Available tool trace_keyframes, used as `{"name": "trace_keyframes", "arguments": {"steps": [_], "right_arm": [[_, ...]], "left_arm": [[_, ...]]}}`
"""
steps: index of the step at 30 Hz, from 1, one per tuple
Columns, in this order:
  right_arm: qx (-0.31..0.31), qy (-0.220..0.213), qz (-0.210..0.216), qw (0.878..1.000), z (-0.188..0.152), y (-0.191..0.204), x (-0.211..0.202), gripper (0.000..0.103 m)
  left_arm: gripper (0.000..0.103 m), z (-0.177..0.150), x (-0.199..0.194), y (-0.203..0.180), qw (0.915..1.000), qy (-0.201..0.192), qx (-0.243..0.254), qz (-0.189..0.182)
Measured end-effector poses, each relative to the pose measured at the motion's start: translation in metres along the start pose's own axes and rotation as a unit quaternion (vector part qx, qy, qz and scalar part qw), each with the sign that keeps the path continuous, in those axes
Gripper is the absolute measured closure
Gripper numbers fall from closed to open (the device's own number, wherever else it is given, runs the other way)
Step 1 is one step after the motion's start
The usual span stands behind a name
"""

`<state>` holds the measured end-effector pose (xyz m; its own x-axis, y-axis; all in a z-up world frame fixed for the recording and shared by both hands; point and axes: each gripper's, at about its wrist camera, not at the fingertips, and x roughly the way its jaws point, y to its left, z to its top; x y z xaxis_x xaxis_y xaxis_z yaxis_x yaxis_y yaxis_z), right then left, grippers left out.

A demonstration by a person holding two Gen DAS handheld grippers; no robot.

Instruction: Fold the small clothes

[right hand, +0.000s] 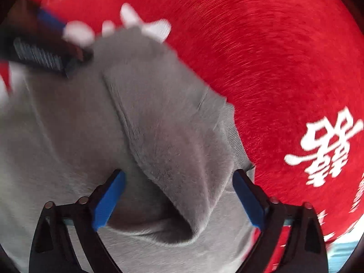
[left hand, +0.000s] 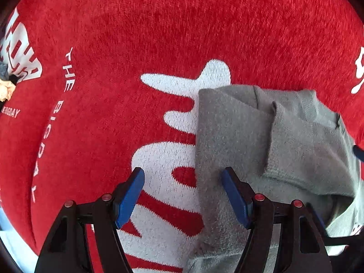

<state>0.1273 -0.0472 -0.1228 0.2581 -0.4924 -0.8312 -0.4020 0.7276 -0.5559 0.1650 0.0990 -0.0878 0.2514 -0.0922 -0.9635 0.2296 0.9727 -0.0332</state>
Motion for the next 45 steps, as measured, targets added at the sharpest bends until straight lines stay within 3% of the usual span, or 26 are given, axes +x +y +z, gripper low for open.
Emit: {"name": "trace_keyframes", "arguments": {"steps": [2, 4, 6, 8, 9, 11, 12, 13, 14, 16, 18, 19, 21, 22, 24, 26, 27, 29, 30, 33, 38, 40, 43, 45], "right_arm": [[0.008, -0.021, -0.014, 1.000, 0.000, -0.005, -0.001, 0.018], [0.042, -0.013, -0.019, 0.999, -0.001, -0.021, 0.002, 0.084], [0.128, -0.012, 0.018, 0.991, -0.012, -0.053, 0.003, 0.084], [0.264, -0.013, 0.073, 0.962, -0.037, -0.096, 0.007, 0.084], [0.333, -0.021, 0.111, 0.936, -0.056, -0.116, 0.010, 0.084], [0.472, -0.030, 0.194, 0.859, -0.106, -0.148, 0.023, 0.080], [0.529, -0.028, 0.230, 0.817, -0.129, -0.157, 0.032, 0.064], [0.577, -0.017, 0.263, 0.773, -0.153, -0.162, 0.043, 0.037], [0.618, -0.003, 0.289, 0.731, -0.178, -0.164, 0.055, 0.028], [0.670, 0.004, 0.312, 0.673, -0.217, -0.163, 0.065, 0.023], [0.692, -0.005, 0.328, 0.644, -0.236, -0.164, 0.068, 0.024], [0.697, -0.008, 0.330, 0.637, -0.242, -0.167, 0.068, 0.024], [0.695, -0.007, 0.328, 0.640, -0.237, -0.176, 0.069, 0.024], [0.694, -0.004, 0.325, 0.643, -0.234, -0.179, 0.072, 0.024], [0.695, 0.014, 0.316, 0.646, -0.231, -0.185, 0.078, 0.028], [0.696, 0.029, 0.302, 0.651, -0.231, -0.185, 0.080, 0.070], [0.694, 0.038, 0.303, 0.652, -0.229, -0.189, 0.083, 0.096], [0.696, 0.010, 0.320, 0.643, -0.225, -0.195, 0.078, 0.096], [0.691, -0.011, 0.327, 0.644, -0.223, -0.196, 0.074, 0.096], [0.666, -0.053, 0.326, 0.669, -0.216, -0.206, 0.061, 0.096], [0.671, 0.003, 0.306, 0.676, -0.244, -0.188, 0.086, 0.096], [0.678, 0.005, 0.309, 0.667, -0.261, -0.180, 0.088, 0.095], [0.676, 0.015, 0.288, 0.679, -0.269, -0.178, 0.076, 0.084], [0.666, 0.035, 0.275, 0.693, -0.271, -0.178, 0.068, 0.083]], "left_arm": [[0.031, 0.004, 0.003, 0.001, 0.9996, 0.005, -0.018, -0.022], [0.031, 0.010, 0.006, 0.006, 0.9988, 0.011, -0.030, -0.036], [0.031, 0.019, 0.008, 0.009, 0.9982, 0.014, -0.035, -0.047], [0.031, 0.028, 0.012, 0.009, 0.9975, 0.018, -0.034, -0.059], [0.031, 0.032, 0.014, 0.008, 0.9972, 0.022, -0.031, -0.064], [0.031, 0.039, 0.019, 0.007, 0.9967, 0.028, -0.027, -0.072], [0.031, 0.043, 0.021, 0.007, 0.9963, 0.029, -0.027, -0.076], [0.031, 0.046, 0.022, 0.008, 0.9958, 0.030, -0.029, -0.082], [0.031, 0.049, 0.024, 0.010, 0.9952, 0.031, -0.032, -0.087], [0.032, 0.055, 0.026, 0.011, 0.9943, 0.034, -0.038, -0.094], [0.050, 0.060, 0.027, 0.012, 0.9938, 0.032, -0.037, -0.100], [0.064, 0.061, 0.028, 0.011, 0.9938, 0.033, -0.032, -0.101], [0.073, 0.069, 0.027, 0.006, 0.9947, 0.029, -0.026, -0.095], [0.084, 0.069, 0.025, 0.004, 0.9950, 0.026, -0.025, -0.093], [0.088, 0.070, 0.020, -0.003, 0.9955, 0.020, -0.026, -0.089], [0.093, 0.070, 0.013, -0.004, 0.9961, 0.012, -0.023, -0.085], [0.093, 0.069, 0.009, -0.003, 0.9963, 0.008, -0.022, -0.083], [0.093, 0.072, 0.002, -0.004, 0.9965, 0.002, -0.019, -0.081], [0.093, 0.073, -0.002, 0.001, 0.9969, -0.002, -0.017, -0.077], [0.097, 0.077, -0.001, 0.011, 0.9981, -0.007, -0.023, -0.057], [0.098, 0.076, -0.002, 0.032, 0.9985, -0.004, -0.048, -0.026], [0.098, 0.073, -0.010, 0.037, 0.9986, -0.009, -0.044, -0.026], [0.097, 0.067, -0.026, 0.032, 0.9992, -0.013, -0.029, -0.024], [0.061, 0.059, -0.038, 0.021, 0.9997, -0.012, -0.016, -0.014]]}}
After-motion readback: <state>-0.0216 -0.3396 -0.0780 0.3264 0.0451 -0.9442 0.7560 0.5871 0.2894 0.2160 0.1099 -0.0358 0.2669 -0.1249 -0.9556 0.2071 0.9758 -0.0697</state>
